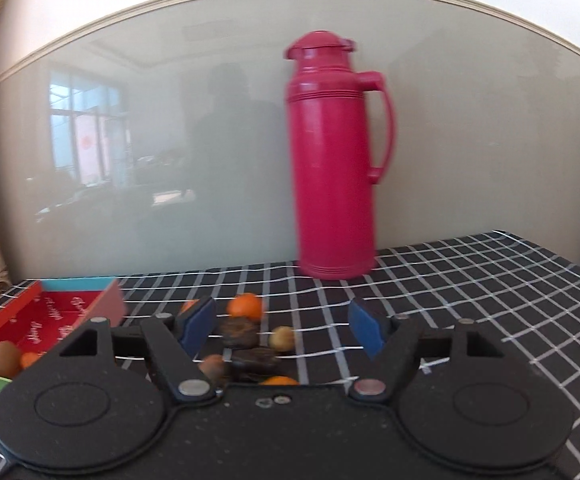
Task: Organize fruits
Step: 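Grasp the second orange carrot chunk with the left tool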
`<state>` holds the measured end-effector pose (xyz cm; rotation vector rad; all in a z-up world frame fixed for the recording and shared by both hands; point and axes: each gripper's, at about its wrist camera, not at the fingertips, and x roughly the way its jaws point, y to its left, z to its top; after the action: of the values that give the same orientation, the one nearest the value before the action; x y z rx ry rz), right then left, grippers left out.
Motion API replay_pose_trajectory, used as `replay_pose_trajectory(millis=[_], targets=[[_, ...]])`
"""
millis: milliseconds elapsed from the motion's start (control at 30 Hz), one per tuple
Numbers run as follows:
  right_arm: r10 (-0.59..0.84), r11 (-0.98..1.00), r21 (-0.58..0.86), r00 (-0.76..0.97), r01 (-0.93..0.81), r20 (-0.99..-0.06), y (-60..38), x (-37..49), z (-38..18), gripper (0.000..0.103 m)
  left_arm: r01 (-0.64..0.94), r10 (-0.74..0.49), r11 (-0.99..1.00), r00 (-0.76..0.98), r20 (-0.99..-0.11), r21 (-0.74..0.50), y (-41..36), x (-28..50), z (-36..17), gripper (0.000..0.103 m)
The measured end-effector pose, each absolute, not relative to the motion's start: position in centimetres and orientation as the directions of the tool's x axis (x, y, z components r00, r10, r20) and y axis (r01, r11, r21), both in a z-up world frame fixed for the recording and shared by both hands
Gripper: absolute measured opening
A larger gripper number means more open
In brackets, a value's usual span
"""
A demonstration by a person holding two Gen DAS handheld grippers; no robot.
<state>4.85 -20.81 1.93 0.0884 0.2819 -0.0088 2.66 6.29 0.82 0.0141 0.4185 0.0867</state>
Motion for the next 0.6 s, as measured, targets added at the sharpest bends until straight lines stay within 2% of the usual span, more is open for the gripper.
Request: replay_pose_trajectory(millis=[600], targets=[[-0.093, 0.991, 0.059, 0.925, 0.123, -0.369, -26.7, 4.2, -0.2, 0.075, 0.160, -0.133, 0.987, 0.888, -0.439, 0.025, -4.0, 4.0, -0.4, 0.102]])
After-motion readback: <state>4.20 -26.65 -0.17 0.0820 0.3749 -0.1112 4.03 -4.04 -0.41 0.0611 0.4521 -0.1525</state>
